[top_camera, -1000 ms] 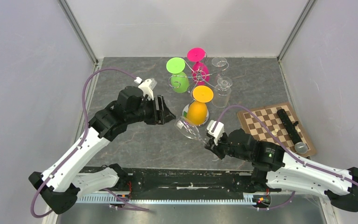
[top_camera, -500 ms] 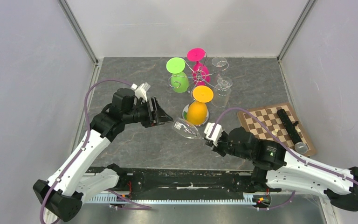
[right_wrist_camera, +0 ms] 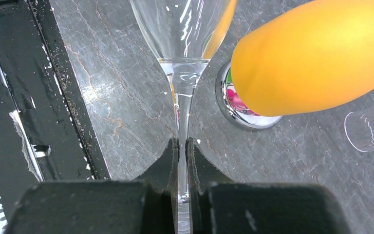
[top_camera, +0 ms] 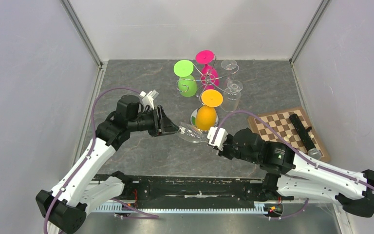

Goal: Take the wine glass off the wine glass rack
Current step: Place the wine glass at the center of the board.

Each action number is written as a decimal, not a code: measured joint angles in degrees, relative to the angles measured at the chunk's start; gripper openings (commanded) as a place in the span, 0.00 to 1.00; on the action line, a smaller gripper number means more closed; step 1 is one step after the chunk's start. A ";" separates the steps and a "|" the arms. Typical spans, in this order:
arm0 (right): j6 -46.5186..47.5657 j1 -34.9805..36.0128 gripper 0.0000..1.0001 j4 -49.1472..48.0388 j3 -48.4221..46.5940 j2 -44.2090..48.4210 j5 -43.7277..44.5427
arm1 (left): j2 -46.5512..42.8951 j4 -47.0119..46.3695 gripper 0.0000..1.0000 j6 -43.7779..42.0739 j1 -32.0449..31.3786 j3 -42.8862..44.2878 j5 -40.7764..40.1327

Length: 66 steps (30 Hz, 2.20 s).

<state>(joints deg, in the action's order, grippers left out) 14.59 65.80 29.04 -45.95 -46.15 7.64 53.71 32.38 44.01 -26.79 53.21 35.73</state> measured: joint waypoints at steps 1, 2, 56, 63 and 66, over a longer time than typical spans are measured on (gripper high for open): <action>0.24 0.00 0.00 0.28 -0.37 -0.28 -0.02 | -0.07 -0.02 0.43 0.02 0.07 -0.07 0.39; 0.48 0.00 0.00 0.52 -0.68 -0.55 0.00 | -0.15 -0.11 0.40 0.07 0.09 -0.15 0.63; -3.23 0.09 0.47 -0.04 -4.04 5.99 9.11 | 5.18 25.64 0.02 -11.69 0.46 21.09 -22.16; -5.66 0.09 0.48 -0.85 -3.30 9.44 13.07 | 9.60 32.72 0.02 -15.69 0.46 30.08 -34.67; -6.45 0.09 0.51 -1.44 -2.56 10.95 13.92 | 12.07 34.69 0.02 -17.11 0.46 33.44 -40.15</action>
<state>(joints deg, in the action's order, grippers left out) 8.14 65.89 27.59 -48.51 -35.20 21.56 65.78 67.07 26.89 -26.33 86.65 -4.43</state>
